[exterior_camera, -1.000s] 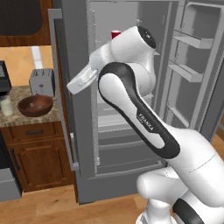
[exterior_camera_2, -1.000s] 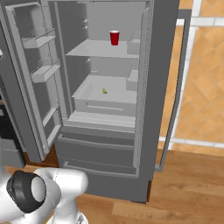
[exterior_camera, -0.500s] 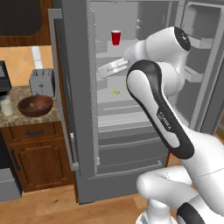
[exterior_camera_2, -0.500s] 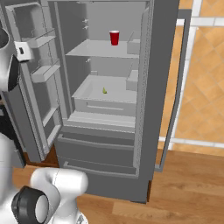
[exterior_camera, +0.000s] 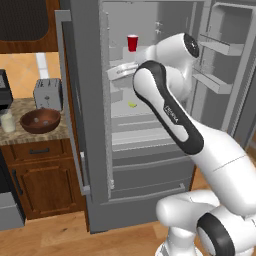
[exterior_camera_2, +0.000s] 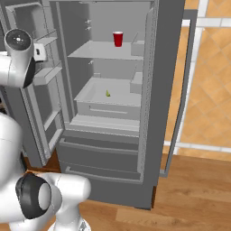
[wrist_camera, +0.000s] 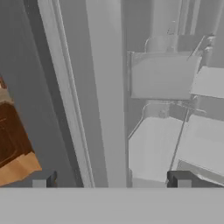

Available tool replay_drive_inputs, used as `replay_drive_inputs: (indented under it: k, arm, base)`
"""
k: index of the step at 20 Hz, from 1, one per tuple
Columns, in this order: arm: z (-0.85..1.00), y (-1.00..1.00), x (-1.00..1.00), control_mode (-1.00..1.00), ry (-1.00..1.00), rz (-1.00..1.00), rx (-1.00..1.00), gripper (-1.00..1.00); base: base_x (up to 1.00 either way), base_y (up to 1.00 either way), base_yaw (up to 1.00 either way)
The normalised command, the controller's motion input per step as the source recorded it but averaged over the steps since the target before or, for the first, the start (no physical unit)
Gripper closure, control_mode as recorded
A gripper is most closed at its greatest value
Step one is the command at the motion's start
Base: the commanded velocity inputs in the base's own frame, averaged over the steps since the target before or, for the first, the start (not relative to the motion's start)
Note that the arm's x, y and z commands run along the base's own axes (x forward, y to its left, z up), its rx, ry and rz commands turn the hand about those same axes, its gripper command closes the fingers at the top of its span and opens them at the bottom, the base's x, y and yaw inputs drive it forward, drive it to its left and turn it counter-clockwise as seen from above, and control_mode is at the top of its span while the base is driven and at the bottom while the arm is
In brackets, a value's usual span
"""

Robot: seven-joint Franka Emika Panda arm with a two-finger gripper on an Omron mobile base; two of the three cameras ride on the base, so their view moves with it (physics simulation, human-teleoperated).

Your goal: Grab a lemon wedge from the fridge and one ice cube from the ice bowl, and put them in the glass of lemonade.

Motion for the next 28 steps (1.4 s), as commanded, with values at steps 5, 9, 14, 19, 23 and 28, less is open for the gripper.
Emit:
replay_drive_inputs:
  k: [5, 9, 14, 19, 23, 28]
  arm:
    - [-0.03, 0.45, 0.27, -1.00, 0.00, 0.05, 0.00, -1.00]
    - [-0.03, 0.59, 0.00, -1.00, 0.00, 0.11, 0.00, -1.00]
    - [-0.02, 0.56, 0.20, -1.00, 0.00, 0.07, 0.00, -1.00]
    - [0.00, 0.43, 0.23, -1.00, -0.03, 0.02, 0.00, -1.00]
    - [0.00, 0.34, -0.17, -1.00, 0.00, 0.02, 0.00, -1.00]
    - [0.18, -0.64, -0.83, -1.00, -0.03, 0.00, 0.02, -1.00]
  base:
    - [0.00, 0.00, 0.00]
    - [0.00, 0.00, 0.00]
    - [0.00, 0.00, 0.00]
    - [0.00, 0.00, 0.00]
    - [0.00, 0.00, 0.00]
    - [0.00, 0.00, 0.00]
